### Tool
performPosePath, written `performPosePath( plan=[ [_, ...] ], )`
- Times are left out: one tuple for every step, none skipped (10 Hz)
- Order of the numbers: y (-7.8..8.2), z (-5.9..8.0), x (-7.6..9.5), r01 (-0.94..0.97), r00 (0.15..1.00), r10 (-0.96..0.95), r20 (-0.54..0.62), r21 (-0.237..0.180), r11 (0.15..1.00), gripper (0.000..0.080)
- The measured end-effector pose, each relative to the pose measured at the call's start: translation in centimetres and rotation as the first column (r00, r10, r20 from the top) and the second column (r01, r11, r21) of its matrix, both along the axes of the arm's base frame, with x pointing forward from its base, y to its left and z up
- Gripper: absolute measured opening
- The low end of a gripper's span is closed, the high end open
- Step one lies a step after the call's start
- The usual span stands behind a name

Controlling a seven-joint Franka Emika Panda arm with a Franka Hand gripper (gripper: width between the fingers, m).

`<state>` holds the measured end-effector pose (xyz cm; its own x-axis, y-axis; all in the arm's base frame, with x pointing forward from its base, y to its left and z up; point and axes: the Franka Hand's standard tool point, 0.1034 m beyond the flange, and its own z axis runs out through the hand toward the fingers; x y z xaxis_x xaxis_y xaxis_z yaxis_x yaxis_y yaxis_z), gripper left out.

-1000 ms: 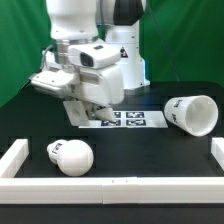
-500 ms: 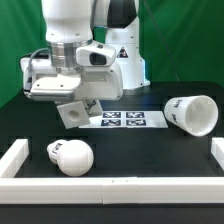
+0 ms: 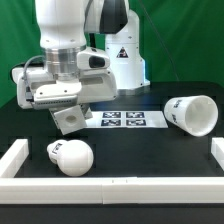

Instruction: Assemble lamp

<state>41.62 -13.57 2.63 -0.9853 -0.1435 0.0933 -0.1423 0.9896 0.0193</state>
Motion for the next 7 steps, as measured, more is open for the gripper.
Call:
performPosePath(
  plan=[
    [0.58,-0.31,0.08,0.128,0.992,-0.128,-0.002,-0.008,0.992,0.0315],
    [0.75,-0.47,0.17,0.174,0.985,-0.174,-0.003,-0.014,0.985,0.0315],
    [0.83,-0.74,0.29,0.215,0.976,-0.215,-0.005,-0.017,0.976,0.0315],
    [0.92,-0.95,0.38,0.232,0.972,-0.233,-0.011,-0.018,0.972,0.0315],
    [0.80,-0.93,0.35,0.235,0.972,-0.235,-0.010,-0.018,0.972,0.0315],
    [0.75,-0.93,0.34,0.237,0.971,-0.238,-0.010,-0.018,0.971,0.0315],
    [0.71,-0.98,0.30,0.239,0.971,-0.239,-0.011,-0.018,0.971,0.0315]
  ],
)
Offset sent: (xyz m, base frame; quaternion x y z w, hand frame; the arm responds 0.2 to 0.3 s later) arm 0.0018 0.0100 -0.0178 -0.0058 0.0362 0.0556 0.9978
